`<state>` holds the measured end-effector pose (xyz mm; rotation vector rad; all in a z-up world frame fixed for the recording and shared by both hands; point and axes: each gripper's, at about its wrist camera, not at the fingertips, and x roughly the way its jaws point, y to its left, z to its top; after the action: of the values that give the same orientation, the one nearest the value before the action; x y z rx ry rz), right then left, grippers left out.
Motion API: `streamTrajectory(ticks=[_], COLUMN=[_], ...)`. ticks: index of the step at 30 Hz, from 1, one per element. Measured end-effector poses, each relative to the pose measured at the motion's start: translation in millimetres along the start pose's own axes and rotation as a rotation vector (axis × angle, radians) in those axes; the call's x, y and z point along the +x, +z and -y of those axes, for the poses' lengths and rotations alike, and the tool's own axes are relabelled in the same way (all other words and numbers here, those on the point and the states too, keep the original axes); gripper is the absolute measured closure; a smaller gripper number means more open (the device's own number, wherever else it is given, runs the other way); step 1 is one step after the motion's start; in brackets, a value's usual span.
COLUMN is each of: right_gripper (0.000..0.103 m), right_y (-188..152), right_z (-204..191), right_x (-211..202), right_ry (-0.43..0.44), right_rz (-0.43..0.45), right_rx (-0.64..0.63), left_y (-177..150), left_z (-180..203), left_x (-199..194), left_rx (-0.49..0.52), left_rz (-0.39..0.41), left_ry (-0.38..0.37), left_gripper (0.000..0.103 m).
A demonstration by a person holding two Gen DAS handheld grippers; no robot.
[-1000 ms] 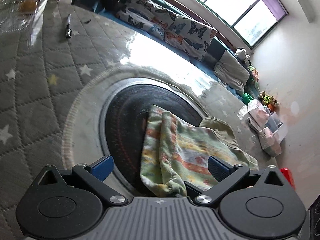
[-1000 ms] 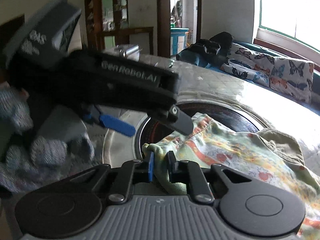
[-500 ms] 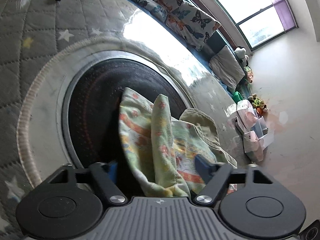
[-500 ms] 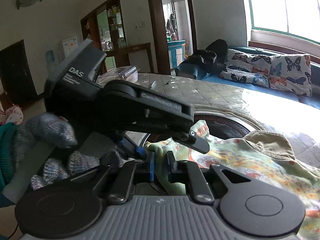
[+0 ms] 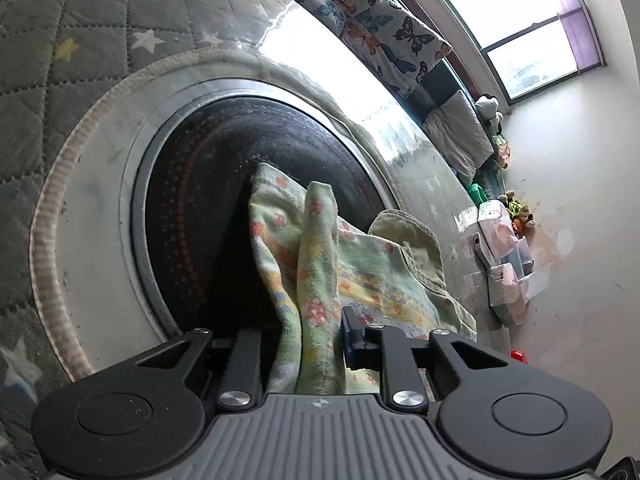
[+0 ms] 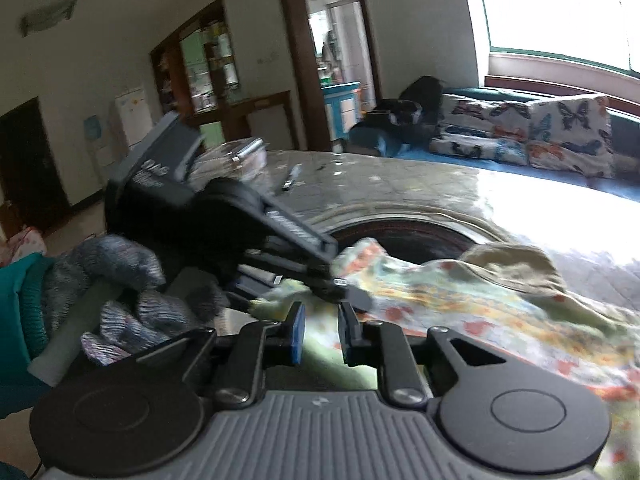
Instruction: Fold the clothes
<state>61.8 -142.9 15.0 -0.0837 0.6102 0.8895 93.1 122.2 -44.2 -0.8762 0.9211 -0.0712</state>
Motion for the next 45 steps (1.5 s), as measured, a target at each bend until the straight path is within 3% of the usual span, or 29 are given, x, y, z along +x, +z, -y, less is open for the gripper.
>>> streamTrajectory(ticks=[5, 14, 24, 31, 36, 38, 40, 45], right_gripper=[0.084, 0.067, 0.052, 0.051, 0.052, 0.055, 0.070, 0.091], right_y=[-6, -21, -35, -44, -44, -44, -44, -44], right_z=[33, 106, 143, 168, 164, 162, 161, 158], right_x=[-13, -28, -35, -39, -37, -36, -35, -36], right_ry=[-0.112, -0.388, -0.467, -0.519, -0.496, -0.486, -0.477, -0.439], right_rz=[0.011, 0.021, 0.022, 0.024, 0.029, 0.032, 0.036, 0.041], right_rx=[0.075, 0.177, 0.275, 0.341, 0.340, 0.345, 0.355, 0.396], left_y=[-2, -2, -2, -2, -2, -2, -2, -2], left_z=[3, 4, 5, 5, 7, 7, 6, 9], left_x=[-1, 0, 1, 1, 2, 2, 2, 2], left_rx=[0.027, 0.038, 0.045, 0.049, 0.050, 0.049, 0.049, 0.068], left_rz=[0.009, 0.014, 0.016, 0.017, 0.019, 0.019, 0.020, 0.025], left_ry=[0.021, 0.027, 0.033, 0.036, 0.040, 0.039, 0.039, 0.053], left_gripper=[0.083, 0.084, 0.084, 0.084, 0.084, 0.084, 0.084, 0.086])
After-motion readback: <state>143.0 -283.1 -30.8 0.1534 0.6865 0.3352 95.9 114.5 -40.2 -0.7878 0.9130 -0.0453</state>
